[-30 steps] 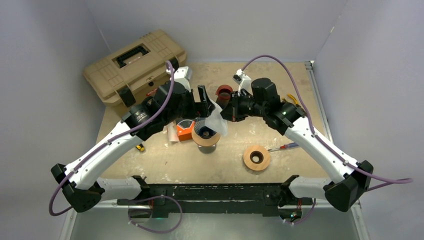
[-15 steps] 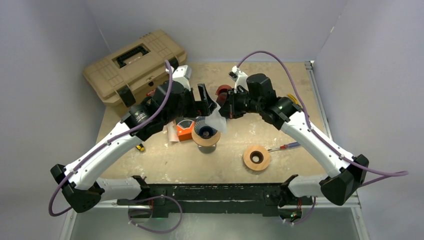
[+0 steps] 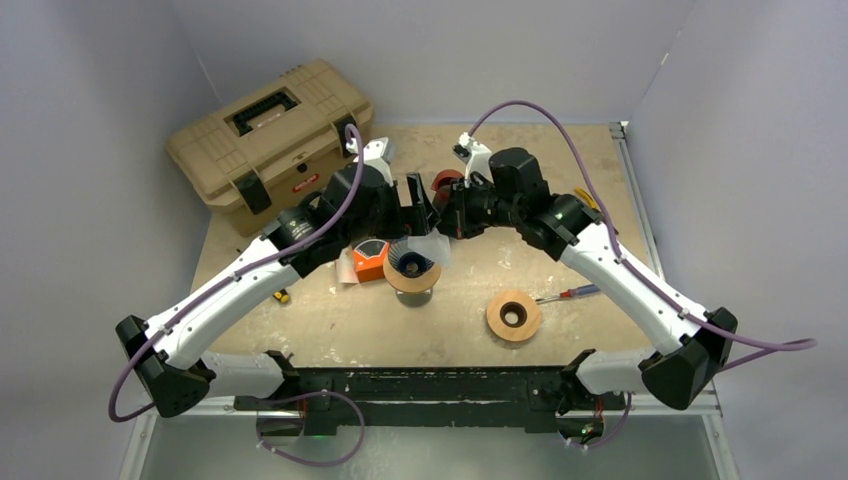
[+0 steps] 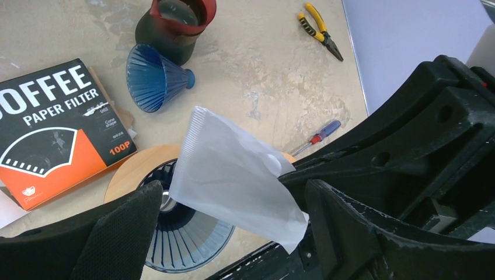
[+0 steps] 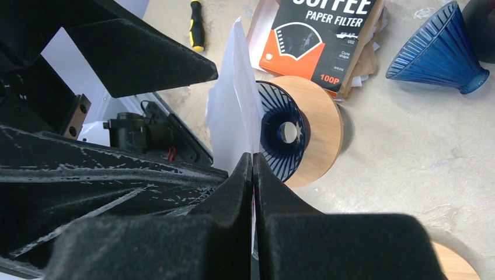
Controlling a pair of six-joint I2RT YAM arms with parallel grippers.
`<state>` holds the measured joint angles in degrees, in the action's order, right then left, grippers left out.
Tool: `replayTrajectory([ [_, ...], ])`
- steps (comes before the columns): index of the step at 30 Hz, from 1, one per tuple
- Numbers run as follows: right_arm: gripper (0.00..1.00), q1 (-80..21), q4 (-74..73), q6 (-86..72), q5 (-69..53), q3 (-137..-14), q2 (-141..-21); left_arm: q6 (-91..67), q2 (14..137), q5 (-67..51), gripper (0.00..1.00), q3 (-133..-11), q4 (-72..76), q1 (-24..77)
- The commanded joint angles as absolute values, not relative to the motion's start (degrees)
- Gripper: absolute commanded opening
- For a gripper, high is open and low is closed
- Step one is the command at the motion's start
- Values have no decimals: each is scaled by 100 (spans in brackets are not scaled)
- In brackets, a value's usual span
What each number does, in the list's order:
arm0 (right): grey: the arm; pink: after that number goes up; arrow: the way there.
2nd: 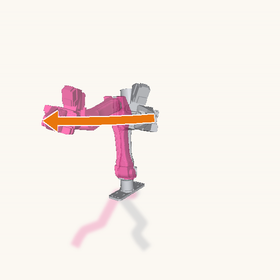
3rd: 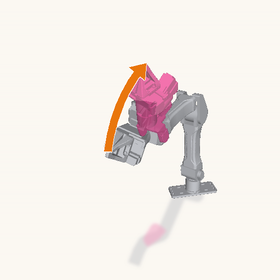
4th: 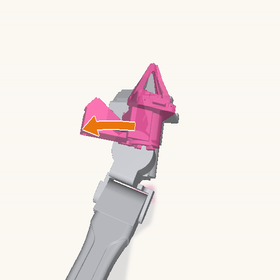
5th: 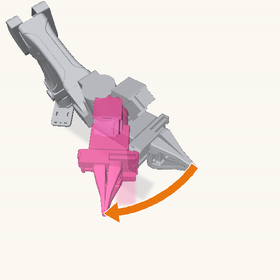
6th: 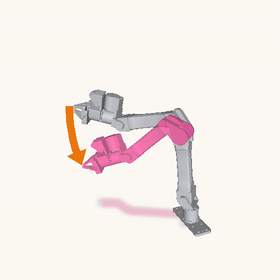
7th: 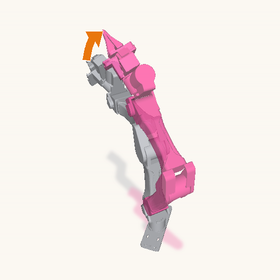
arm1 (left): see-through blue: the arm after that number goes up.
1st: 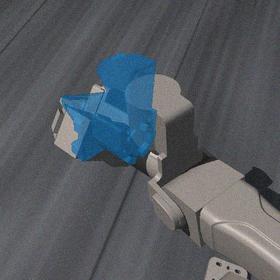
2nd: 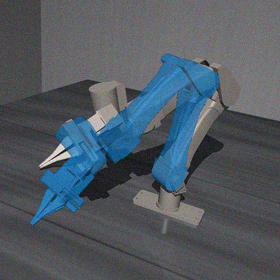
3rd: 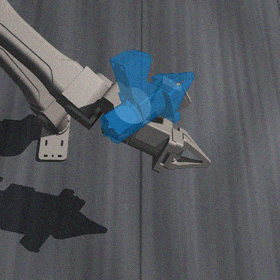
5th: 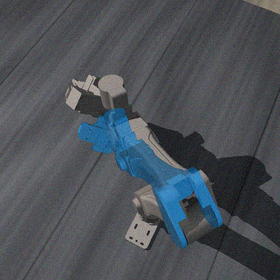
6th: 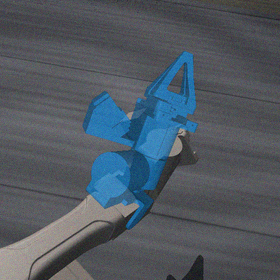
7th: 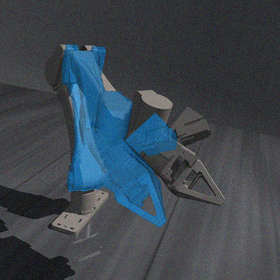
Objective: Place the coffee filter in the dripper
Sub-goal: Place the coffee filter in the coffee dripper.
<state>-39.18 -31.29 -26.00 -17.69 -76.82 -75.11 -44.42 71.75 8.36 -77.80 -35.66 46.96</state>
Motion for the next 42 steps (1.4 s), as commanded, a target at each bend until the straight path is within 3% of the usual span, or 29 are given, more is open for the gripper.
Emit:
replayTrajectory([
  [1,0,-3955,-3066,-2431,-1667,-7945,-7552,-4513,7164,962,90,-7733,-3452,4711],
  [14,0,-3955,-3102,-2234,-1562,-7992,-7690,-4539,6811,1470,73,-7549,-3563,4718],
  [25,0,-3955,-3021,-2240,-1528,-7925,-7603,-4388,6820,1556,50,-7714,-3853,4711],
  [31,1,-3955,-3018,-2312,-1641,-7958,-7551,-4338,6870,1613,43,-7868,-4100,4712],
  [35,2,-3955,-3012,-2329,-1652,-7997,-7521,-4291,6901,1568,44,-8017,-4225,4713],
  [39,2,-3959,-2851,-2320,-1839,-7895,-7484,-4266,6852,1290,59,-7912,-3956,4719],
  [42,2,-3954,-2703,-2332,-2063,-7786,-7488,-4210,6916,947,64,-7774,-3690,4711],
])
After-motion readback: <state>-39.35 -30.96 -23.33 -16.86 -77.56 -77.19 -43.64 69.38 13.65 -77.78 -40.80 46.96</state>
